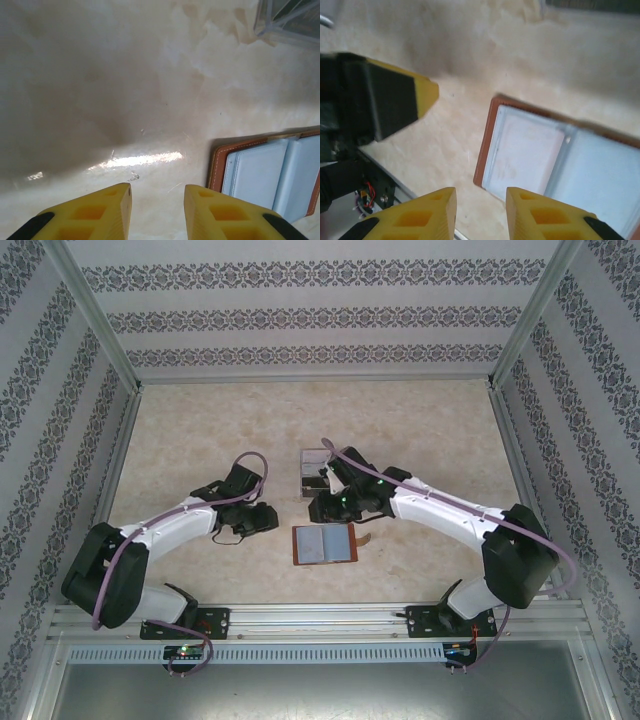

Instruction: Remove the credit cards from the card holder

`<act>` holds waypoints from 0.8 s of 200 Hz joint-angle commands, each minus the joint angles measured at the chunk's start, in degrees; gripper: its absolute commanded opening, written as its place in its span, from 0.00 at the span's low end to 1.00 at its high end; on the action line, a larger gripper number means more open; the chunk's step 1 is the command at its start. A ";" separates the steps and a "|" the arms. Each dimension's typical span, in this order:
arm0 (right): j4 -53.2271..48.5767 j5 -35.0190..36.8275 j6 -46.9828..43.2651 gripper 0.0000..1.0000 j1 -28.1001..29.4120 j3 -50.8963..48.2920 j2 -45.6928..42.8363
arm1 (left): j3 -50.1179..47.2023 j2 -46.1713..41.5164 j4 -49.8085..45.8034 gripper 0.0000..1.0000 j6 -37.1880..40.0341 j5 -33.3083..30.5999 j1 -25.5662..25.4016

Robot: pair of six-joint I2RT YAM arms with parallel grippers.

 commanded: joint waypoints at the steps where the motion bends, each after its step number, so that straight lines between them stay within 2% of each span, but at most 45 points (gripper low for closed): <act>1: 4.31 -3.54 5.98 0.33 1.86 -1.46 1.23 | -0.05 -2.23 -1.35 0.34 2.04 -1.29 1.99; 64: 7.17 -4.83 8.66 0.34 5.57 1.46 11.28 | -2.30 -6.65 -3.41 0.34 3.98 -0.05 7.49; 160: 6.92 -4.62 8.71 0.34 6.95 3.57 18.73 | -4.32 -8.37 -2.70 0.34 4.16 1.05 8.82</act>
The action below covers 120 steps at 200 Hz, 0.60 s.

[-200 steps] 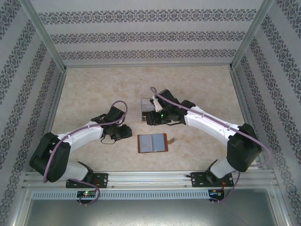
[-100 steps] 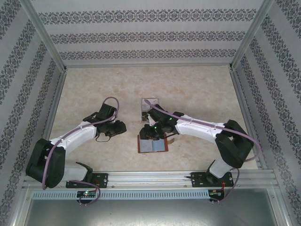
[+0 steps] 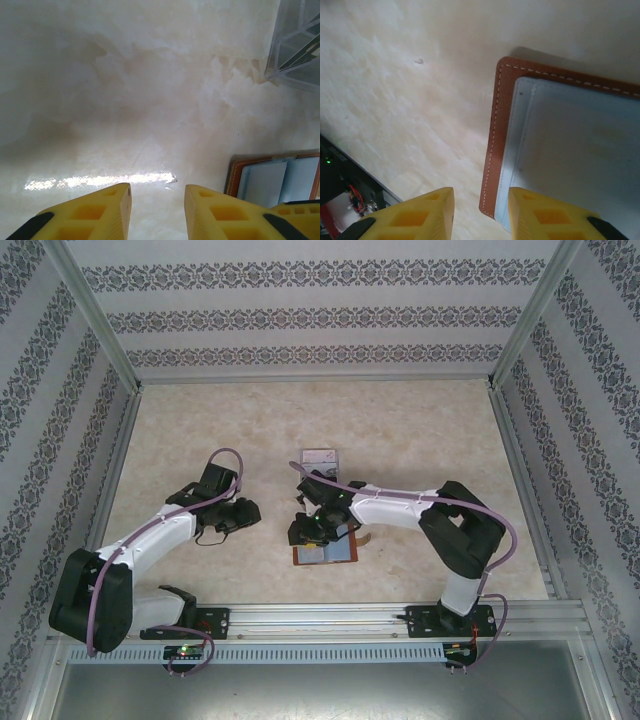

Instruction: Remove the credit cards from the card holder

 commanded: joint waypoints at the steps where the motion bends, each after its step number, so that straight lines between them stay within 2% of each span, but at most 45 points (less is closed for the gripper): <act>1: 0.02 -0.13 0.88 0.34 0.61 1.28 1.52 | -0.97 -0.68 -0.79 0.34 1.24 0.69 0.70; 49: -2.81 2.79 0.47 0.34 0.87 0.58 1.53 | -1.20 -0.69 -0.78 0.34 1.35 0.94 0.69; 120: -13.46 10.65 -2.30 0.34 1.31 1.89 -0.19 | -0.81 0.59 -0.25 0.34 1.42 1.22 0.71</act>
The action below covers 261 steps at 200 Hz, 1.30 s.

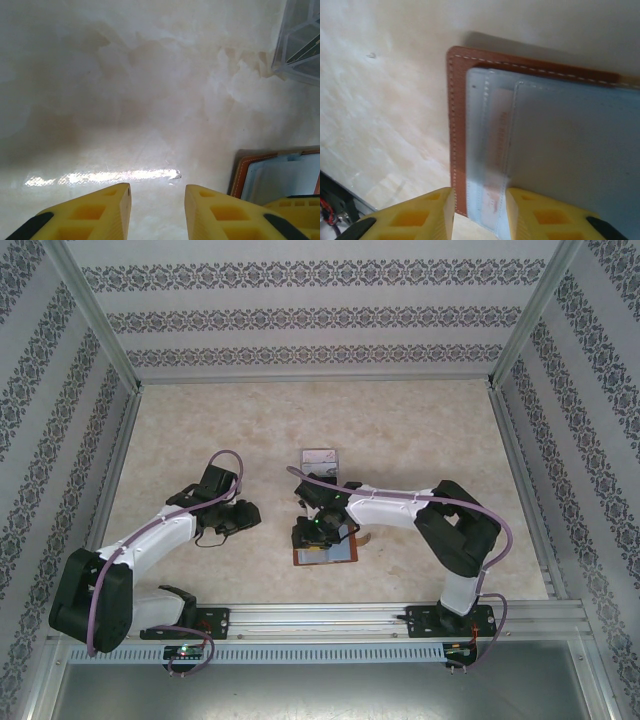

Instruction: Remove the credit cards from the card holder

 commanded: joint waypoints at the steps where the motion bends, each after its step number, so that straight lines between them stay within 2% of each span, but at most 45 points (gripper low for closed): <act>1: -8.03 6.19 -1.67 0.34 0.96 0.69 -0.97 | -0.17 0.54 -0.27 0.34 1.42 0.80 0.77; 64: -19.45 16.76 -4.05 0.35 3.29 6.62 -0.30 | 0.37 2.15 0.61 0.35 1.52 1.76 0.75; 135: -26.88 23.98 -4.77 0.36 5.66 11.55 2.44 | 0.42 3.78 1.05 0.35 2.14 2.82 0.73; 158: -26.28 23.37 -4.70 0.35 6.34 12.29 2.24 | 0.48 3.88 1.14 0.35 2.33 2.95 0.72; 210: -17.34 17.52 -3.11 0.33 6.33 9.81 0.82 | 0.32 3.90 1.38 0.35 2.41 3.45 0.73; 261: -12.49 14.50 -2.22 0.33 5.23 7.04 1.63 | -0.69 4.24 4.73 0.34 0.39 7.59 0.39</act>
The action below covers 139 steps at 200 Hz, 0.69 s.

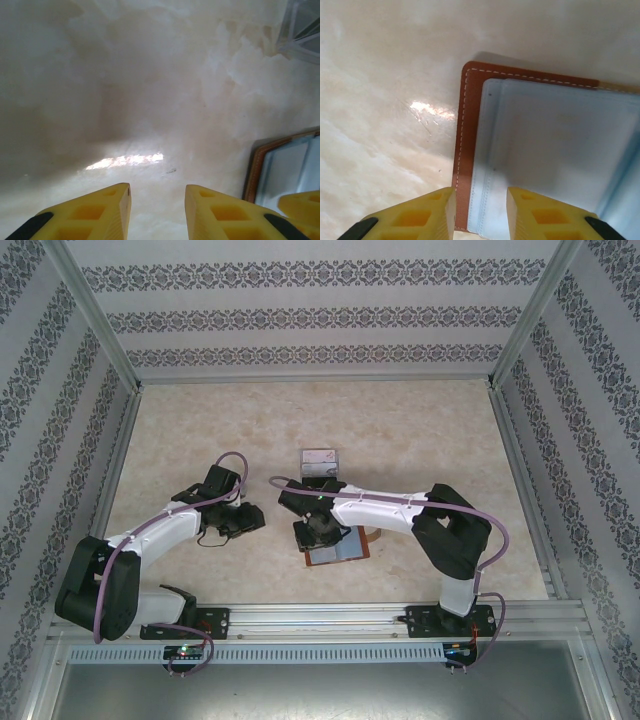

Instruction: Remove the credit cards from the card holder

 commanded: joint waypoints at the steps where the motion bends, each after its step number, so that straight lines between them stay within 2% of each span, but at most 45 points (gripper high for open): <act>1: 2.20 -1.64 1.36 0.33 -0.69 -1.58 -0.29 | -0.66 0.44 3.14 0.34 -0.65 2.62 0.39; 68: 2.64 -0.92 1.80 0.36 -2.51 -5.24 -2.08 | 0.53 1.90 3.63 0.34 -1.78 2.75 -1.84; 119: 3.83 -0.73 2.83 0.35 -3.11 -7.61 -3.78 | 2.73 5.22 5.53 0.33 -4.25 2.32 -7.89; 139: 5.05 -0.81 3.49 0.33 -3.44 -8.83 -4.46 | 3.81 7.28 6.93 0.30 -5.84 2.23 -10.93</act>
